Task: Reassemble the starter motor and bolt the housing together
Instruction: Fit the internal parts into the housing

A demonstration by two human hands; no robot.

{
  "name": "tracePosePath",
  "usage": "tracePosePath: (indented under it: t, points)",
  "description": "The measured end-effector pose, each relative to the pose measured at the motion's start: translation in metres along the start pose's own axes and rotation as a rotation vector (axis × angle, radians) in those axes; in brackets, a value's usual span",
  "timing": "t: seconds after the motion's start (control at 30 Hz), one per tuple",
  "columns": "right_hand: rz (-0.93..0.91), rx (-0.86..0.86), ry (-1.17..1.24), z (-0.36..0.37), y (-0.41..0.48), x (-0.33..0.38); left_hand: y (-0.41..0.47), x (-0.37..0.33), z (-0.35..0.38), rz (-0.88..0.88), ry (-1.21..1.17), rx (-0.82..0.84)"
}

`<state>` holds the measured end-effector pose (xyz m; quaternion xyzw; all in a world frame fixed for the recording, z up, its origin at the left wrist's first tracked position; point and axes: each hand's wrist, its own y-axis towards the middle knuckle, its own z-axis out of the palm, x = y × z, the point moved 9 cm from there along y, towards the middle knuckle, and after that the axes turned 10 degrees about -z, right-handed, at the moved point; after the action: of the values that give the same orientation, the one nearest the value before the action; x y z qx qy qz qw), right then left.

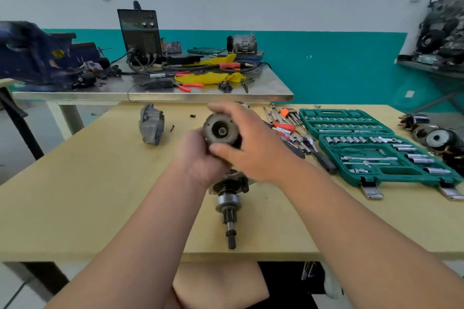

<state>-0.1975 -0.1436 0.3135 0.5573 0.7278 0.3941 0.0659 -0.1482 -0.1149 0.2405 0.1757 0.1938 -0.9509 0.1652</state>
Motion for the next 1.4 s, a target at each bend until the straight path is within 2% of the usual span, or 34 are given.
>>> tracePosePath:
  t: [0.07, 0.1, 0.2, 0.27, 0.33, 0.4, 0.53, 0.63, 0.67, 0.7, 0.8, 0.83, 0.9, 1.1, 1.2, 1.4]
  points:
    - [0.006, 0.110, 0.036, 0.012, 0.004, 0.002, -0.005, -0.011, -0.002, 0.046, -0.064, 0.008]
    - [0.066, 0.072, 0.120, 0.008, 0.003, -0.003, -0.007, -0.018, -0.010, 0.106, -0.014, -0.041]
    - [0.231, -0.106, 0.220, -0.010, 0.003, -0.027, -0.017, -0.042, -0.026, 0.335, 0.395, -0.209]
    - [0.246, -0.044, 0.130, -0.006, 0.015, -0.033, -0.016, -0.053, -0.024, 0.417, 0.647, -0.231]
    - [0.195, 0.062, 0.054, 0.007, 0.032, -0.030, -0.013, -0.062, -0.024, 0.399, 0.780, -0.241]
    - [0.181, 0.111, 0.036, 0.016, 0.048, -0.033, -0.007, -0.070, -0.031, 0.291, 0.813, -0.202]
    - [0.231, 0.190, 0.107, 0.039, 0.075, -0.054, 0.004, -0.089, -0.054, 0.151, 0.817, -0.136]
    - [0.348, 0.138, 0.160, 0.055, 0.091, -0.093, 0.012, -0.114, -0.083, 0.218, 0.710, -0.212]
    - [0.385, 0.160, 0.110, 0.060, 0.096, -0.110, 0.015, -0.125, -0.095, 0.254, 0.658, -0.241]
    - [0.395, 0.253, 0.002, 0.068, 0.098, -0.125, 0.016, -0.135, -0.107, 0.287, 0.596, -0.263]
    - [0.370, 0.722, -0.355, 0.107, 0.090, -0.170, 0.023, -0.158, -0.145, 0.323, 0.386, -0.303]
    - [0.355, 0.830, -0.418, 0.119, 0.085, -0.183, 0.027, -0.163, -0.154, 0.311, 0.352, -0.312]
    - [0.347, 0.933, -0.452, 0.139, 0.083, -0.201, 0.038, -0.172, -0.165, 0.275, 0.345, -0.319]
    - [0.361, 0.981, -0.388, 0.159, 0.092, -0.220, 0.064, -0.190, -0.173, 0.278, 0.382, -0.307]
    - [0.312, 0.951, -0.341, 0.162, 0.100, -0.213, 0.071, -0.190, -0.176, 0.254, 0.418, -0.291]
    - [0.257, 0.999, -0.321, 0.173, 0.093, -0.204, 0.071, -0.189, -0.176, 0.254, 0.432, -0.297]
